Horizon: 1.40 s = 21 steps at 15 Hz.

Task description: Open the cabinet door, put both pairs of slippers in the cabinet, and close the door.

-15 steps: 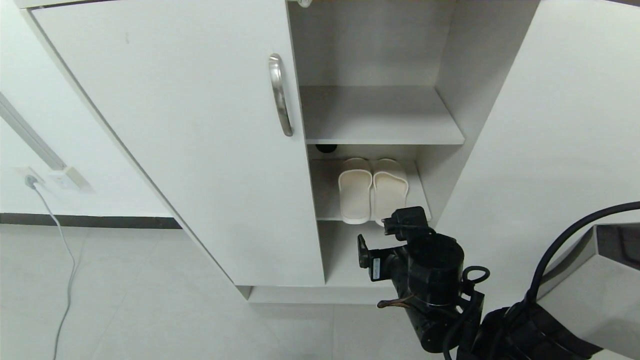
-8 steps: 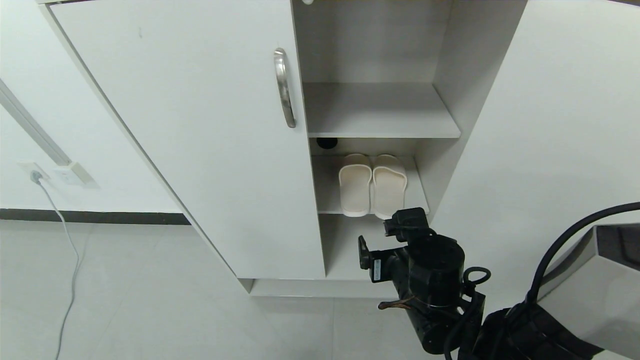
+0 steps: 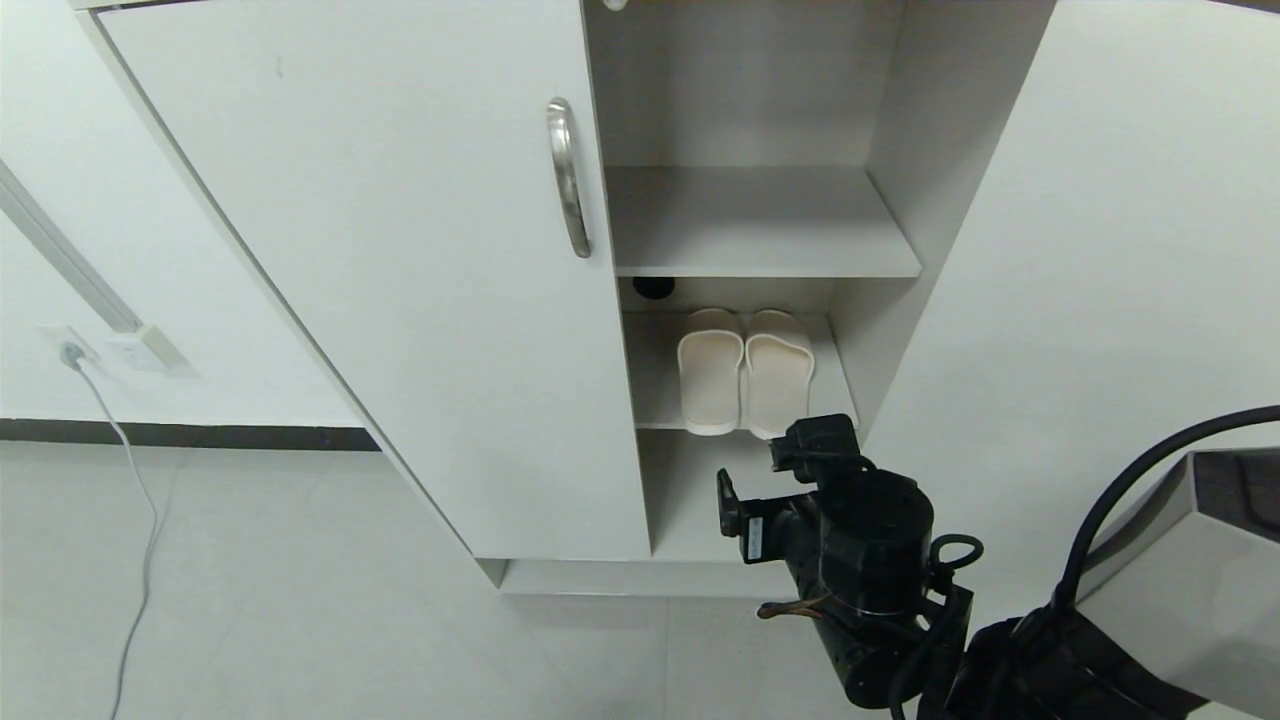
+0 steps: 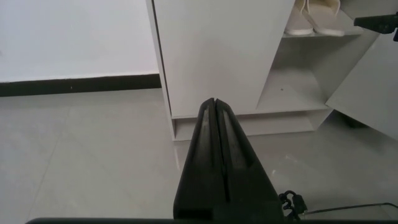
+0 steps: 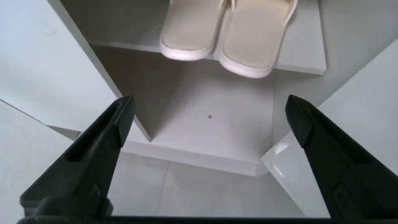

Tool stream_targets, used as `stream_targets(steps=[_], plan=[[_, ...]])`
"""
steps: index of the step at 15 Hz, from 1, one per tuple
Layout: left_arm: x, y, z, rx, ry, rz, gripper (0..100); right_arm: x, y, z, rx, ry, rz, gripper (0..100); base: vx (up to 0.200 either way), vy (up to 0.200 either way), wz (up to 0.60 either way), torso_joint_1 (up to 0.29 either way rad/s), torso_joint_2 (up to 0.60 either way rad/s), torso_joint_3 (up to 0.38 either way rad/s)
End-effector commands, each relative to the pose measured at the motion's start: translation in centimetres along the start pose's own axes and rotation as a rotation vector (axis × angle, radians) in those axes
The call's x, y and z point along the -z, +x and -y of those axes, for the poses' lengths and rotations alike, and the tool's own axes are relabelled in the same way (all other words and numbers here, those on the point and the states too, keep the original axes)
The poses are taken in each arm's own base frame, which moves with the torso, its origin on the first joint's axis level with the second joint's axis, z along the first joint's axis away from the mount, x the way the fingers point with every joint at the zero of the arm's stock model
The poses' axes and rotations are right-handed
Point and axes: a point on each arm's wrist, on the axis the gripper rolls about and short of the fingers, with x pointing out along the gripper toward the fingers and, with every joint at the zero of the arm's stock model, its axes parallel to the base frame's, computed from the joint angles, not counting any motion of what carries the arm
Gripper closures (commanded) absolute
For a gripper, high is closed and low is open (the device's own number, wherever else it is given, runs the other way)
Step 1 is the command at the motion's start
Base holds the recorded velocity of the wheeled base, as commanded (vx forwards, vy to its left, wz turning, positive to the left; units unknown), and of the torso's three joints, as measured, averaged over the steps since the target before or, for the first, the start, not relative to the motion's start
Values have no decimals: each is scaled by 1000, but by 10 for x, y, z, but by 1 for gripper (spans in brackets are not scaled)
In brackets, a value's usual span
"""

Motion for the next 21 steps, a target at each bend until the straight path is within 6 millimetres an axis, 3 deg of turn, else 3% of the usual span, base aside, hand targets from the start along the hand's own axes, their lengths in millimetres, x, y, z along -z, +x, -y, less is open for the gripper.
stream_targets(steps=[1,11,21], plan=[[0,0,0,0,0,-1,100,2,0,0,0,-4,-5,0,0,0,0,7,2,90],[0,0,0,-1,0,-1,100,4,0,0,2,-7,-8,0,0,0,0,1,1,188],[0,0,0,-3,-1,-1,100,6,1,0,6,-16,-14,0,0,0,0,1,1,11]])
